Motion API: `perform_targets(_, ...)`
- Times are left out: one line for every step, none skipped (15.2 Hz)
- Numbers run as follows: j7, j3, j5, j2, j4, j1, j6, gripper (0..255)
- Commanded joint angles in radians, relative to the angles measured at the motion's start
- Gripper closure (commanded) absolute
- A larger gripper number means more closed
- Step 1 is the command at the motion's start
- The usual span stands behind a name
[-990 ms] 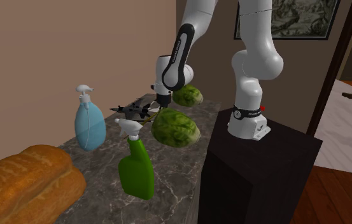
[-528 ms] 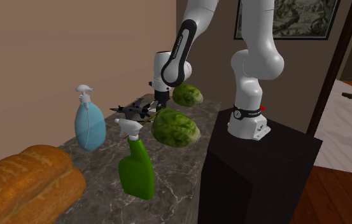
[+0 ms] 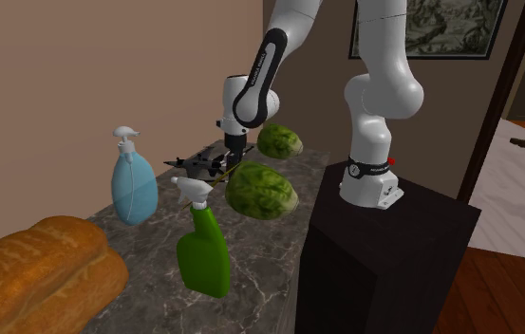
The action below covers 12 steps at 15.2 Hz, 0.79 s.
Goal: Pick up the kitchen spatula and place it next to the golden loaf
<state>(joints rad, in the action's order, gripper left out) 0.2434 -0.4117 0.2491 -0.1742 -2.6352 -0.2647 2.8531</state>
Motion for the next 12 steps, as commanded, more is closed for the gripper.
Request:
perform_targets(0.042,0.033,0.057,-0.039,0.009,-0.022,0.026,0)
perform_targets(0.052,0.044,0.071,-0.049,0.012,-0.030,0.033,0)
perform_targets(0.052,0.045,0.070,-0.049,0.012,-0.031,0.033,0)
perform_targets(0.052,0.045,0.070,-0.049,0.012,-0.031,0.033,0)
perform_targets(0.052,0.045,0.070,-0.049,0.012,-0.031,0.033,0)
perform_targets(0.052,0.045,0.070,-0.049,0.012,-0.031,0.033,0)
perform_targets(0.052,0.045,0.070,-0.049,0.012,-0.031,0.033,0)
perform_targets(0.052,0.045,0.070,-0.049,0.012,-0.031,0.033,0)
perform_targets(0.052,0.045,0.070,-0.049,0.012,-0.031,0.033,0)
perform_targets(0.051,0.045,0.069,-0.049,0.012,-0.031,0.033,0)
perform_targets(0.051,0.045,0.069,-0.049,0.012,-0.031,0.033,255)
perform_targets(0.051,0.045,0.069,-0.049,0.012,-0.031,0.033,255)
